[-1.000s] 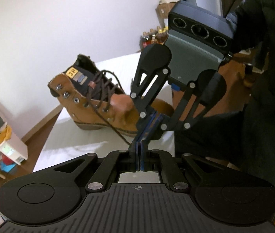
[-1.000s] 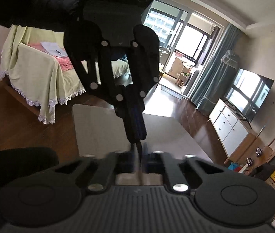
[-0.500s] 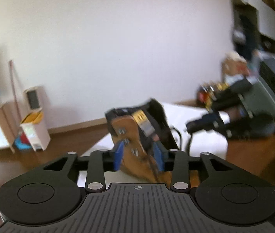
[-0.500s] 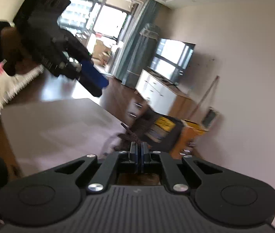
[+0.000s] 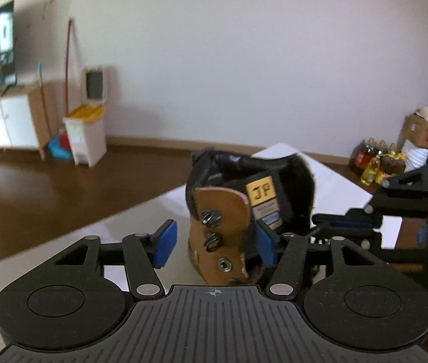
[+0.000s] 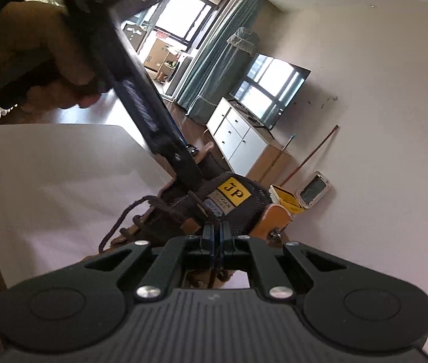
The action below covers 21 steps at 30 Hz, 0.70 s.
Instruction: Lace up shoes with both hands
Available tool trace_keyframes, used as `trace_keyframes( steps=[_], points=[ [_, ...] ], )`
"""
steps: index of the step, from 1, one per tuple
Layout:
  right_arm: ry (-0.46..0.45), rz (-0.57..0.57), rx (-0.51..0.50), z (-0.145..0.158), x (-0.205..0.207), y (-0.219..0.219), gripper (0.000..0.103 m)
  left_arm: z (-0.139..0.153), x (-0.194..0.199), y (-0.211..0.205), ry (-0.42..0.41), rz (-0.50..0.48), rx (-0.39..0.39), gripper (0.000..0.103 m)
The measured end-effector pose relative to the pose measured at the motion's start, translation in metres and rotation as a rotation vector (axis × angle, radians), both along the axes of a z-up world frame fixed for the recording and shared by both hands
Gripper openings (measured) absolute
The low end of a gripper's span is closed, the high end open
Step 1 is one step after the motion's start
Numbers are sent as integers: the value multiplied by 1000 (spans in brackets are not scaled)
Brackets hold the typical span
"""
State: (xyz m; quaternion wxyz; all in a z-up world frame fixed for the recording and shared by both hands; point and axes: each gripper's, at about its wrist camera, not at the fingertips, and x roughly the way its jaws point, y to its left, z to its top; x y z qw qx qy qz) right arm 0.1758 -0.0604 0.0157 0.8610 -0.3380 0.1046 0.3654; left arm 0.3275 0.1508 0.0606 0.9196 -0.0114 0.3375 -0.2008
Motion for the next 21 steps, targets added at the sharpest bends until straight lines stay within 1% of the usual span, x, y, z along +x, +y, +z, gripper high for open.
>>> trace_keyframes(
  steps=[2,3,6,7,8,10,12,17,21],
  points=[
    [-7,17,-16,-2,0,4,4,-1,0,7,15,-16,-32,37],
    [-14,22,-25,-2,-1,6,4,-2,1,11,25,-28,-53,37],
    [-43,33,-72,-4,-1,15,4,-4,0,18,33,-47,-80,37],
    [-51,33,-85,-4,3,19,4,-7,4,26,51,-54,-122,37],
    [-61,32,-102,-5,5,23,4,-8,6,30,59,-57,-139,37],
    [-87,26,-152,-10,6,32,4,-13,12,42,82,-64,-186,37],
    [-125,23,-210,-17,5,42,4,-18,15,50,91,-71,-211,37],
    [-216,34,-348,-35,-6,64,4,-20,18,50,89,-78,-221,37],
    [-225,44,-356,-42,-10,72,4,-19,15,49,82,-87,-223,37]
  ],
)
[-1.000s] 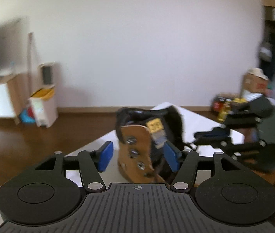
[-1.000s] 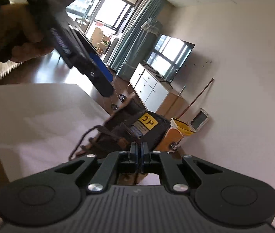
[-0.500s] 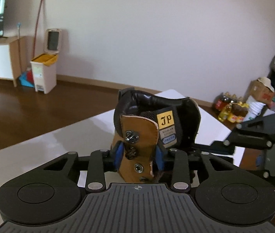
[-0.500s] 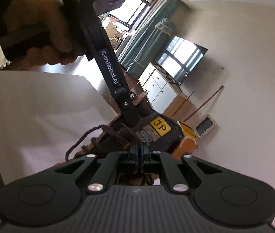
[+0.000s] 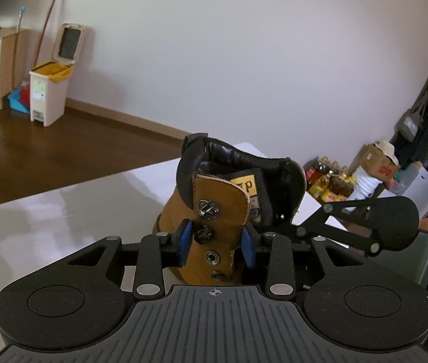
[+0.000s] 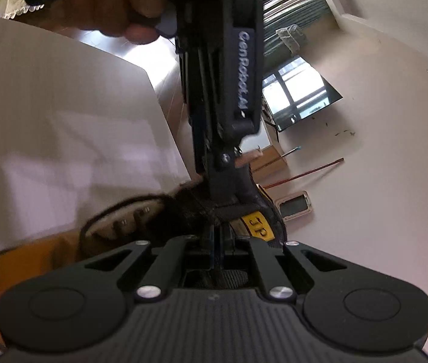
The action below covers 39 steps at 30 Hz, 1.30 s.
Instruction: Lace up shoes with both hands
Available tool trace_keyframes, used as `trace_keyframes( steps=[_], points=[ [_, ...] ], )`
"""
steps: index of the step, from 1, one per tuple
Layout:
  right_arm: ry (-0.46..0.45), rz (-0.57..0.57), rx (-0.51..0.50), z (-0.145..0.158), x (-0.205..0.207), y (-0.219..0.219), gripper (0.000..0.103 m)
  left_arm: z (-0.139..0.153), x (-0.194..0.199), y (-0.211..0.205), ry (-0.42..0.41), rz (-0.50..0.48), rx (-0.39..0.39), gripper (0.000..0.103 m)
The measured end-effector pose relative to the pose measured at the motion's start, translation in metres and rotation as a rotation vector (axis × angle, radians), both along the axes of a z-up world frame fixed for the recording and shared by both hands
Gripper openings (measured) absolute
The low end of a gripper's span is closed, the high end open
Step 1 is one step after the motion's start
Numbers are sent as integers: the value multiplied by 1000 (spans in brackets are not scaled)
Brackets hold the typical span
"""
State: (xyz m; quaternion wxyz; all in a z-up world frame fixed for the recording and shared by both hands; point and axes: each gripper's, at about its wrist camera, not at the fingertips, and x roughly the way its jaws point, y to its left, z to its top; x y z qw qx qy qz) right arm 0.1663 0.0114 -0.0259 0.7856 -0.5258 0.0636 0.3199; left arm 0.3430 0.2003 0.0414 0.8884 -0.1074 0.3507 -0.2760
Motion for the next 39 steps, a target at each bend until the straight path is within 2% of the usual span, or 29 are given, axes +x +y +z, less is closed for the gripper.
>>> trace_keyframes(
  steps=[11,16,18,22,25,26,32,34,35,39],
  points=[
    [118,-14,101,0,18,1,4,5,-1,-3,-9,-5,0,44],
    [130,9,78,-4,25,4,5,5,-3,-2,-12,-17,-6,49],
    [133,23,81,-7,26,3,5,6,-7,1,-19,-34,-17,54],
    [120,43,79,-5,28,2,5,10,-23,15,-75,-54,2,54],
    [117,53,80,-4,31,2,5,1,-29,14,-116,-78,92,50],
    [114,55,79,-4,30,3,5,-2,-31,14,-129,-87,121,41],
    [109,54,77,2,23,7,5,-6,-28,1,-158,-159,119,14],
    [106,55,75,2,23,7,5,-7,-26,-1,-166,-164,110,13],
    [105,57,76,2,24,7,5,-7,-24,-2,-161,-167,103,8],
    [102,53,91,2,25,6,6,-6,-26,-2,-161,-187,104,3]
  ],
)
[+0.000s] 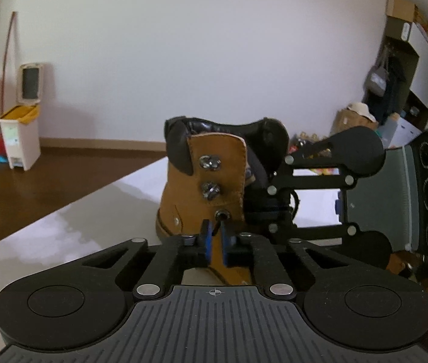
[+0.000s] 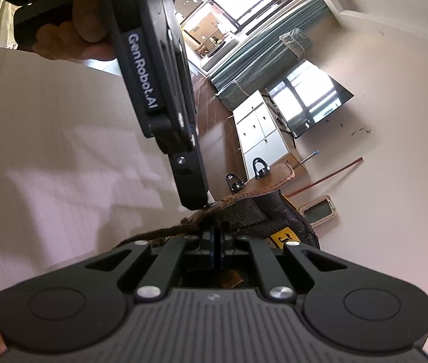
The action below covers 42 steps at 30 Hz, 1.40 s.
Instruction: Lace up shoes with both hands
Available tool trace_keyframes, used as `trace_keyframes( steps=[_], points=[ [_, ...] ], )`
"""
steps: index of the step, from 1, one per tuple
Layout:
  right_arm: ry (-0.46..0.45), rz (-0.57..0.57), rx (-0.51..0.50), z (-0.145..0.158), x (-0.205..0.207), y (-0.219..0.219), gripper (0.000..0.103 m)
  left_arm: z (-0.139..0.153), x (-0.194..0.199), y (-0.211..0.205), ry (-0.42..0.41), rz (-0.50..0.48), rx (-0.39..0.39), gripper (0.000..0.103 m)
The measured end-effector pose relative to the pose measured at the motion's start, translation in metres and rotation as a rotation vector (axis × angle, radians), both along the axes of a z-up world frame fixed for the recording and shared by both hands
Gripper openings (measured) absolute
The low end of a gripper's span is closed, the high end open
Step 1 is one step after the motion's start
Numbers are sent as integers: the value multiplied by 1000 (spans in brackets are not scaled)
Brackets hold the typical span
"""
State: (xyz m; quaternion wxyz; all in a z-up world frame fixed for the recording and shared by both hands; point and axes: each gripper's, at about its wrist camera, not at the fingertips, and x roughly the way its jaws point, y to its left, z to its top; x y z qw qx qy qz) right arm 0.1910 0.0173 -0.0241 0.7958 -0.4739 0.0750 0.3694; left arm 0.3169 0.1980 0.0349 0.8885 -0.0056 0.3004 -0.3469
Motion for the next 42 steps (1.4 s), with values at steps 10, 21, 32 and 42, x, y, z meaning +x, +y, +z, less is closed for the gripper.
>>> trace_keyframes(
  steps=[10,21,32,42],
  points=[
    [-82,-107,221,25,-44,-71,43,20,-70,94,-119,346,76,2],
    [137,-331,336,15,-24,-120,43,-24,-136,156,39,603,181,4],
    [349,-373,399,-18,5,-136,43,-39,-156,160,77,650,172,38],
    [440,-427,395,-39,39,-181,43,-42,-142,118,49,543,152,53]
  ],
)
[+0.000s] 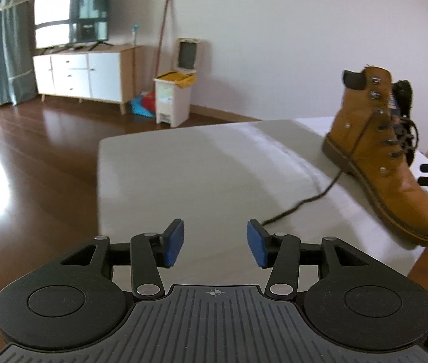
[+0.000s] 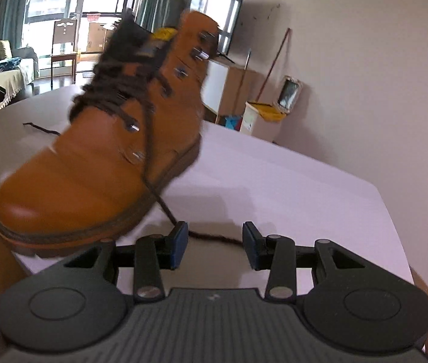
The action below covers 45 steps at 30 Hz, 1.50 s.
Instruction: Lace up shoes with both hands
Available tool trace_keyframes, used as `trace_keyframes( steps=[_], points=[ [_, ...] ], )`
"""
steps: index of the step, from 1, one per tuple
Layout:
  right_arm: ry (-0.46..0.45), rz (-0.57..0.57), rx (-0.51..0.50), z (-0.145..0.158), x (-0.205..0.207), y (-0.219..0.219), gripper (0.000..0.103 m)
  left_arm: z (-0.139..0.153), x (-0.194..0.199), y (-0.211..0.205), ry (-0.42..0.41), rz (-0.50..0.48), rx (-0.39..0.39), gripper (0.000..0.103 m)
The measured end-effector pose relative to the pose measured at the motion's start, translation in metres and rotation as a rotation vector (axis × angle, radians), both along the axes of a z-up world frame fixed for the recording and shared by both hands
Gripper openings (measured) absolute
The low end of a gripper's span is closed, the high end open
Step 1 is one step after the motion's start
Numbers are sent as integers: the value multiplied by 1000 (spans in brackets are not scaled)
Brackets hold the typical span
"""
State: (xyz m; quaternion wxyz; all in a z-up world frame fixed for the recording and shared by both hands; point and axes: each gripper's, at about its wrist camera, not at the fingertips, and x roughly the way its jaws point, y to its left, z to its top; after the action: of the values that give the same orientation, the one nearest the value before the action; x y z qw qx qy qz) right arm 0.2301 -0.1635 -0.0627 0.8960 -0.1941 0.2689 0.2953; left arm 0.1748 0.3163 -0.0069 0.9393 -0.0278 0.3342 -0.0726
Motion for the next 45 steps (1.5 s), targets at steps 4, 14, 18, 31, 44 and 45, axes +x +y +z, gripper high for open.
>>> trace_keyframes(
  steps=[4,14,18,31,44,45],
  points=[
    [49,30,20,1,27,-20,43,2,4,-17,-7,-39,-11,57],
    [203,165,75,-11,75,-42,45,-2,16,-50,8,-76,-18,67],
    [226,188,77,-12,74,-42,40,1,18,-63,-9,-130,-29,67],
    [105,210,66,26,-1,-38,2,26,14,-150,-162,-495,26,67],
    [-17,325,-3,83,-43,-8,2,31,34,-246,-321,-900,153,62],
    [-8,325,4,83,-42,-9,2,28,34,-251,-328,-911,155,62]
  ],
)
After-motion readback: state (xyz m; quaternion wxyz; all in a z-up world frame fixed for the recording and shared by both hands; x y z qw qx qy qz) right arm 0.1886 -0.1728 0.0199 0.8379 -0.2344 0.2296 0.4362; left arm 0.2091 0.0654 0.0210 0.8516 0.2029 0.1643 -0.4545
